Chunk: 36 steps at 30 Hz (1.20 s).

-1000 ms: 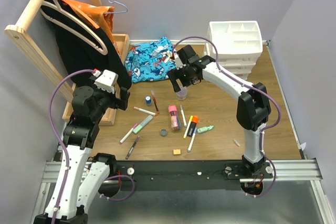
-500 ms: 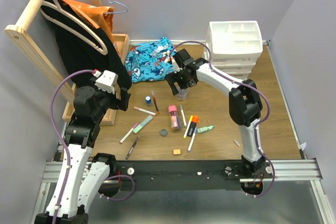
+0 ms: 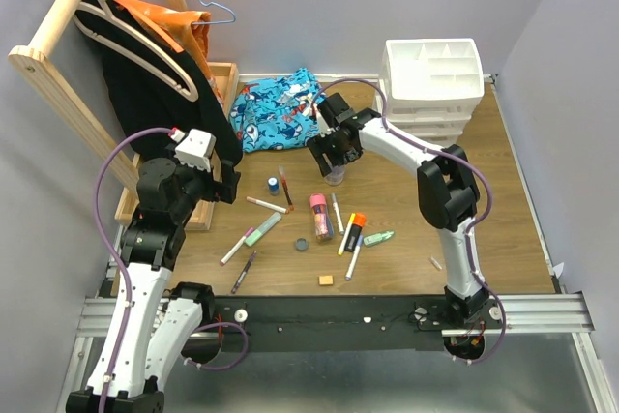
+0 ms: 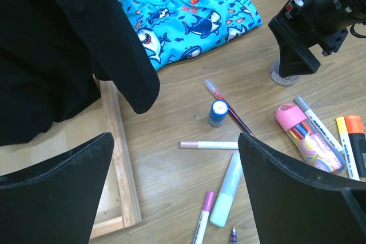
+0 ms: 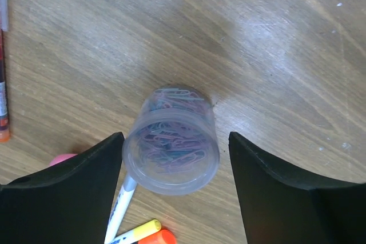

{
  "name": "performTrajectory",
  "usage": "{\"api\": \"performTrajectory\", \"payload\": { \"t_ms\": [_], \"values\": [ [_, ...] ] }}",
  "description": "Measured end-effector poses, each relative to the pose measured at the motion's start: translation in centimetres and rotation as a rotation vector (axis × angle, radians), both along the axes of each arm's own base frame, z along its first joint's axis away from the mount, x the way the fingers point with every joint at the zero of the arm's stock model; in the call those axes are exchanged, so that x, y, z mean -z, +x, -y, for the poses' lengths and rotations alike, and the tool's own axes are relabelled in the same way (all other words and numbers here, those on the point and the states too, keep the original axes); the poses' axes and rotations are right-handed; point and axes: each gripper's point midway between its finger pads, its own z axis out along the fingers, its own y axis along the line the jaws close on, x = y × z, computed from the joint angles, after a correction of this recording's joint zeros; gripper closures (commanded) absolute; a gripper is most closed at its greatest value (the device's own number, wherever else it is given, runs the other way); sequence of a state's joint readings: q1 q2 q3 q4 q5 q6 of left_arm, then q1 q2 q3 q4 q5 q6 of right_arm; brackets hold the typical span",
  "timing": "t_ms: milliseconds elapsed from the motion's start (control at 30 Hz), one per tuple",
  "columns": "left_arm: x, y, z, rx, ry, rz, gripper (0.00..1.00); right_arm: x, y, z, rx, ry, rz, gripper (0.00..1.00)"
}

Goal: Sort the stationery into containers
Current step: Pick up the stationery from the center of the board, then place the stationery in the storage box.

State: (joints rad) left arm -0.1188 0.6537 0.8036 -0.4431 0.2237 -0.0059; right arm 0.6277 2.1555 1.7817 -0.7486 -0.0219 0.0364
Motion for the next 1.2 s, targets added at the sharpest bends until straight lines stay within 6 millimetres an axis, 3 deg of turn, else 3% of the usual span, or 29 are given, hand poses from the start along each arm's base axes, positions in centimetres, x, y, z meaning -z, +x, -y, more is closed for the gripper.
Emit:
{"api": "performTrajectory", "payload": {
  "t_ms": [100, 167, 233, 333, 400, 500, 633, 800, 867, 1000, 1067, 1200],
  "values": [
    [0.0, 0.0, 0.0, 0.001, -0.006, -0.002, 0.01, 0.0, 0.2, 0.2, 0.003, -0.012, 0.009, 0.41],
    [-0.1, 0.1, 0.0, 0.002, -0.011, 0.001, 0.01, 0.0, 0.3, 0.4, 0.003, -0.021, 0.017, 0.57],
    [-0.1, 0.1, 0.0, 0.002, -0.014, 0.004, 0.01, -0.1, 0.4, 0.5, 0.009, -0.025, 0.021, 0.84],
    [-0.1, 0.2, 0.3, 0.022, -0.018, 0.01, 0.01, -0.9, 0.6, 0.8, -0.005, -0.037, 0.046, 0.91],
    [0.0, 0.1, 0.7, 0.053, -0.008, 0.018, 0.01, -2.1, 0.7, 1.0, -0.011, -0.034, 0.074, 0.93],
    [1.2, 0.1, 1.2, 0.095, 0.008, 0.007, 0.01, -6.1, 1.0, 1.1, -0.028, -0.001, 0.154, 0.95],
    [2.3, 0.3, 1.9, 0.151, 0.022, -0.022, 0.01, -15.1, 2.0, 0.7, -0.058, 0.078, 0.325, 0.95],
    [3.1, 1.3, 2.9, 0.199, 0.033, -0.047, 0.01, -24.8, 4.8, 0.2, -0.057, 0.135, 0.553, 0.95],
    [2.9, 1.6, 3.8, 0.232, 0.039, -0.041, 0.01, -27.7, 5.7, 0.3, -0.045, 0.138, 0.635, 0.94],
    [2.6, 1.9, 5.4, 0.287, 0.046, -0.025, 0.01, -30.2, 7.4, 1.5, -0.012, 0.105, 0.724, 0.92],
    [2.5, 2.0, 5.9, 0.304, 0.048, -0.019, 0.01, -30.3, 8.4, 2.5, 0.008, 0.081, 0.734, 0.92],
    [2.5, 2.0, 6.1, 0.314, 0.054, -0.013, 0.01, -29.2, 11.1, 6.3, 0.086, 0.023, 0.723, 0.94]
  ]
}}
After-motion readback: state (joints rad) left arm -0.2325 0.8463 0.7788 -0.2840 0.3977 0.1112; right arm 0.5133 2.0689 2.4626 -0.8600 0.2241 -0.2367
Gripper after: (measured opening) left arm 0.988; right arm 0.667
